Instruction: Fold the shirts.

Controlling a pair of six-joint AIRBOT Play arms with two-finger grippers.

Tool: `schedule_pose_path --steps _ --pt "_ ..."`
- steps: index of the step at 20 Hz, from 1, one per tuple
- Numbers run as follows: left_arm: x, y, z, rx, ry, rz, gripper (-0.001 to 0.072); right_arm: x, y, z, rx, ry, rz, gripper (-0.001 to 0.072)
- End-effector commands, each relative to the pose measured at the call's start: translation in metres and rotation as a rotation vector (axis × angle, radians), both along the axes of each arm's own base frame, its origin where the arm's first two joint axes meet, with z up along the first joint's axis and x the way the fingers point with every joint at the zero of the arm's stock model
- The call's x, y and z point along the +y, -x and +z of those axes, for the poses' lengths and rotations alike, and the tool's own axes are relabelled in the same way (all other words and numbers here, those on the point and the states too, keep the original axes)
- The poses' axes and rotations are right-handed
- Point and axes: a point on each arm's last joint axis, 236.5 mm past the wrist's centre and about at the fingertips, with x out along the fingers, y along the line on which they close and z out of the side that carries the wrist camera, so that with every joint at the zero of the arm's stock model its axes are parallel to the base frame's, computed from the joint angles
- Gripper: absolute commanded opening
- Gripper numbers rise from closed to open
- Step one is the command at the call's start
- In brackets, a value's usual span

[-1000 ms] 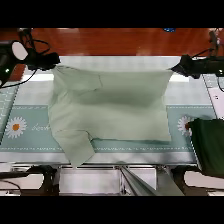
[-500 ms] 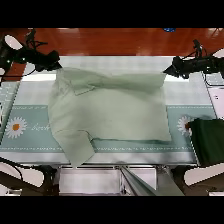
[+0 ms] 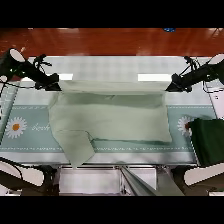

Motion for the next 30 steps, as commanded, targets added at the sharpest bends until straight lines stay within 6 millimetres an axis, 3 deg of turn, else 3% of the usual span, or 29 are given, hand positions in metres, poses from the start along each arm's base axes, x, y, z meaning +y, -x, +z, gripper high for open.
schedule_pose_path --steps 1,10,11,12,13,16,19,21,23,26,28,30 --pt "0.001 0.015 -0.009 0.052 0.000 -0.020 0.0014 -0.007 0.014 -0.014 0.051 0.035 0.008 0.0024" --pt "0.000 0.018 -0.011 0.067 0.005 -0.031 0.0014 -0.004 0.025 -0.032 0.083 0.030 -0.002 0.0042" --pt "-0.001 0.025 -0.010 0.096 0.012 -0.035 0.0020 -0.004 0.025 -0.032 0.084 0.030 -0.011 0.0206" --pt "-0.002 0.032 -0.009 0.133 0.018 -0.029 0.0164 -0.004 0.025 -0.032 0.092 0.029 -0.021 0.0426" --pt "-0.004 0.043 -0.007 0.183 0.028 -0.028 0.0520 -0.004 0.027 -0.030 0.105 0.026 -0.031 0.0417" --pt "0.005 0.077 0.008 0.304 -0.011 -0.068 0.0508 -0.018 0.032 -0.004 0.090 0.025 -0.078 0.0416" --pt "0.023 0.085 0.040 0.208 -0.077 -0.036 0.0508 -0.048 0.032 0.040 -0.035 0.100 -0.153 0.0416" --pt "0.039 0.099 0.049 0.111 -0.096 0.073 0.0508 -0.059 0.046 0.053 -0.109 0.140 -0.224 0.0416" --pt "0.050 0.142 0.035 0.120 -0.057 0.195 0.0507 -0.044 0.087 0.044 -0.124 0.139 -0.200 0.0416" --pt "0.040 0.195 0.007 0.137 0.150 0.400 0.0507 -0.007 0.137 0.017 -0.159 0.065 -0.237 0.0415" --pt "0.033 0.223 -0.010 0.169 0.226 0.494 0.0507 0.016 0.157 0.010 -0.167 -0.003 -0.249 0.0416" --pt "0.022 0.244 -0.025 0.217 0.256 0.498 0.0507 0.028 0.163 0.015 -0.185 -0.049 -0.252 0.0416"
